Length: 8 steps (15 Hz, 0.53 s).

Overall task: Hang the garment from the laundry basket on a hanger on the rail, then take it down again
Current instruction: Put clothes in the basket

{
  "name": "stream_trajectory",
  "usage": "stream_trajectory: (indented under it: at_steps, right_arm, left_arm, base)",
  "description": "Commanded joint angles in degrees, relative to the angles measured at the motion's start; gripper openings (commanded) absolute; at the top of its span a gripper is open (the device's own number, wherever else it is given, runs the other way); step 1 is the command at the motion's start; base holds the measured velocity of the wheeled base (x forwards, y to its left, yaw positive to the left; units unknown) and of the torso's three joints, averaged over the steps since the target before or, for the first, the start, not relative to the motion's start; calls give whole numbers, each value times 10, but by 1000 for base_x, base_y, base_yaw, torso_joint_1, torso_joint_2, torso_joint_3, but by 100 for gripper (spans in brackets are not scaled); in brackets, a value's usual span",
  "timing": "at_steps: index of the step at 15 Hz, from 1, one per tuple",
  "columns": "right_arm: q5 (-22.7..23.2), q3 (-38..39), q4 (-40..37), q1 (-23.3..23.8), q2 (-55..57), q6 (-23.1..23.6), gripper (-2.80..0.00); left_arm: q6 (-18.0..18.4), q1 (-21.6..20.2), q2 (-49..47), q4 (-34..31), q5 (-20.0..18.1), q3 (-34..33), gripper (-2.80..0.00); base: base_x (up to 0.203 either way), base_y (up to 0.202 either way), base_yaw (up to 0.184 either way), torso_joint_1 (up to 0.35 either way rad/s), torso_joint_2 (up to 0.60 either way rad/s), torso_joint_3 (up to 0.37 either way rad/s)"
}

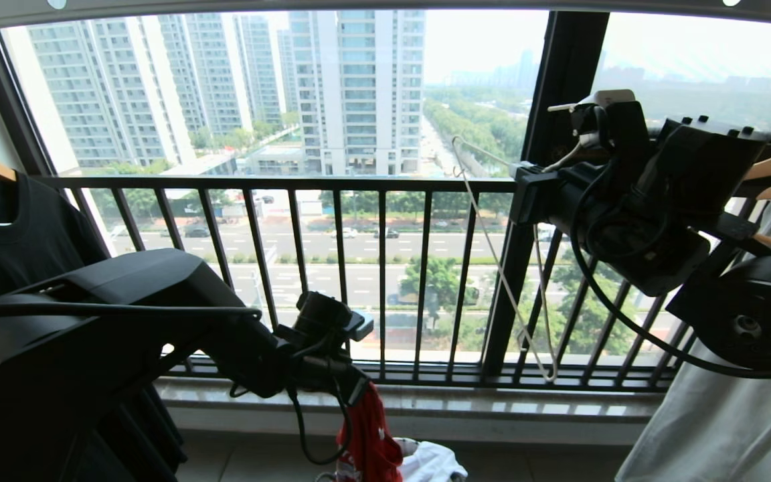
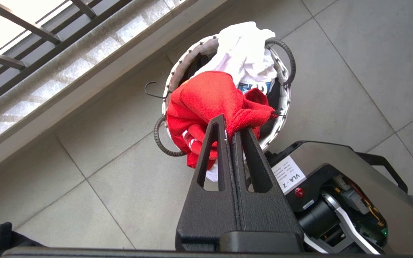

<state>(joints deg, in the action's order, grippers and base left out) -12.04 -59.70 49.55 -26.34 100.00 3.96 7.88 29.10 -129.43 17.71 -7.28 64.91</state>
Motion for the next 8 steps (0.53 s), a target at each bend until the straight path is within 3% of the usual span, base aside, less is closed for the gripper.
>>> stream_trajectory:
  at_steps: [1,5,6,8]
  right_arm:
    - [-1,0,3,0,-1,1,-280]
    - [-1,0,3,0,0,1,-280]
    - [-1,0,3,0,0,1,-280]
    - [-1,0,2,0,0,0,-280]
  left_arm:
    - [1,0,-2,-15,0,0,-280]
    - [0,0,-3,-19,-1,1,-280]
    - [0,0,-3,-20,-1,2,0]
    - [0,0,-4,-21,-1,2,0]
  base:
    - [0,0,0,0,0,0]
    - [0,0,0,0,0,0]
    - [0,0,0,0,0,0]
    - [0,0,0,0,0,0]
